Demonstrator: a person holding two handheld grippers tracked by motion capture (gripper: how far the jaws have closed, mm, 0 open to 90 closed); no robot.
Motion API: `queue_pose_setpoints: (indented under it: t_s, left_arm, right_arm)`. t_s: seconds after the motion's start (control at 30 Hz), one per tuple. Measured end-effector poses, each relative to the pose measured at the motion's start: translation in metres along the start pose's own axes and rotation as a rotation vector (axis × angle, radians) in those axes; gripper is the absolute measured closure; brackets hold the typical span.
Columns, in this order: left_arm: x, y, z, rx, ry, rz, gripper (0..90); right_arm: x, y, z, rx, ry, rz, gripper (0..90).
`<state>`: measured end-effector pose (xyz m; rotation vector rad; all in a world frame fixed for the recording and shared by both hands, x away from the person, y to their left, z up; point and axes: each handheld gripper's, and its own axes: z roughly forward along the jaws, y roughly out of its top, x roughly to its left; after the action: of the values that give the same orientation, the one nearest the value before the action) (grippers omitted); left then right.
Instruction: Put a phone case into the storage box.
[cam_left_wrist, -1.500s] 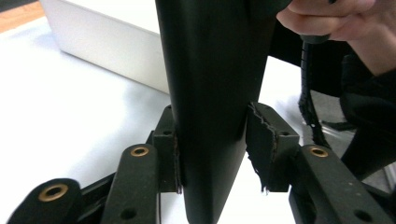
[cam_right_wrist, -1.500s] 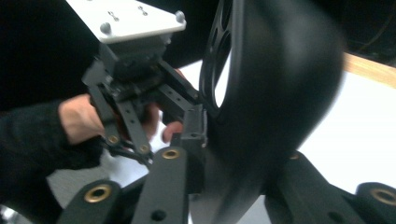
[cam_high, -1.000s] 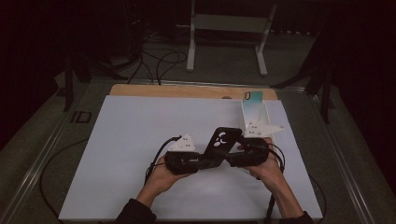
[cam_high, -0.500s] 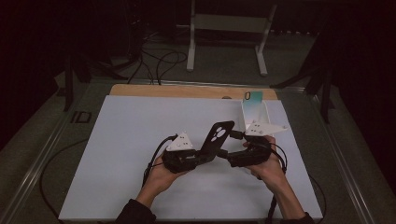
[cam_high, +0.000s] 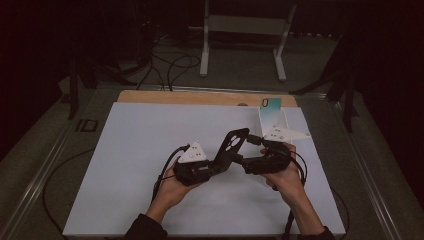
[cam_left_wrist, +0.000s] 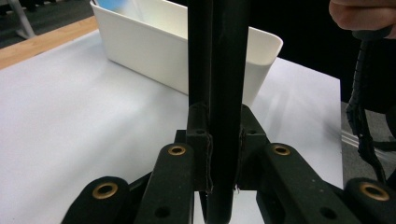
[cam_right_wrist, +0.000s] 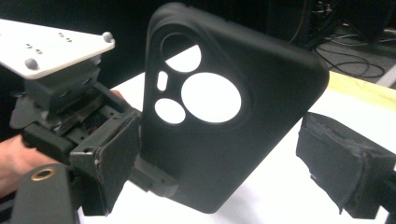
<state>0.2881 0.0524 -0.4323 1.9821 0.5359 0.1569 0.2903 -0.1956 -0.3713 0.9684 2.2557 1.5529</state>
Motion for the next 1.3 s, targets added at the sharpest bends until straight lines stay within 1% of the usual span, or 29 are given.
queue_pose_setpoints:
  t_s: [0.03, 0.2, 0.33, 0.53, 0.63, 0.73, 0.9, 1.0, 1.1, 1.17, 1.23, 1.3]
  left_arm:
    - [-0.001, 0.0, 0.001, 0.004, 0.004, 0.008, 80.3]
    - [-0.003, -0.001, 0.004, 0.009, 0.012, 0.01, 80.4]
    - [-0.004, -0.002, 0.007, 0.015, 0.009, 0.004, 80.4]
    - [-0.006, -0.002, 0.012, 0.015, -0.002, -0.003, 80.4]
    - [-0.007, -0.003, 0.013, 0.011, -0.014, -0.011, 80.4]
    - [-0.007, -0.003, 0.013, 0.008, -0.018, -0.013, 80.3]
    - [-0.007, -0.004, 0.012, 0.009, -0.012, -0.012, 80.2]
    - [-0.007, -0.004, 0.011, 0.01, -0.009, -0.008, 79.9]
    - [-0.007, -0.004, 0.011, 0.007, -0.003, -0.002, 76.5]
    - [-0.008, -0.004, 0.009, -0.004, 0.0, -0.002, 74.1]
    - [-0.009, -0.003, 0.006, -0.006, 0.016, -0.003, 66.5]
    - [-0.009, -0.002, 0.003, 0.0, 0.042, 0.0, 58.6]
  right_arm:
    - [0.0, 0.002, 0.002, -0.008, -0.006, 0.019, 13.9]
    - [0.002, 0.005, 0.008, -0.029, -0.022, 0.06, 13.5]
    - [0.006, 0.007, 0.011, -0.046, -0.025, 0.077, 12.7]
    - [0.012, 0.01, 0.015, -0.067, -0.044, 0.076, 11.7]
    - [0.017, 0.011, 0.02, -0.087, -0.064, 0.061, 11.3]
    - [0.021, 0.012, 0.022, -0.096, -0.076, 0.042, 11.4]
    - [0.023, 0.011, 0.023, -0.107, -0.077, 0.038, 13.0]
    - [0.024, 0.011, 0.023, -0.108, -0.079, 0.026, 13.6]
    - [0.025, 0.011, 0.023, -0.105, -0.078, 0.015, 13.8]
    - [0.026, 0.011, 0.024, -0.104, -0.078, 0.011, 13.9]
    - [0.026, 0.011, 0.025, -0.098, -0.086, 0.005, 14.0]
    - [0.025, 0.01, 0.025, -0.097, -0.089, 0.007, 14.0]
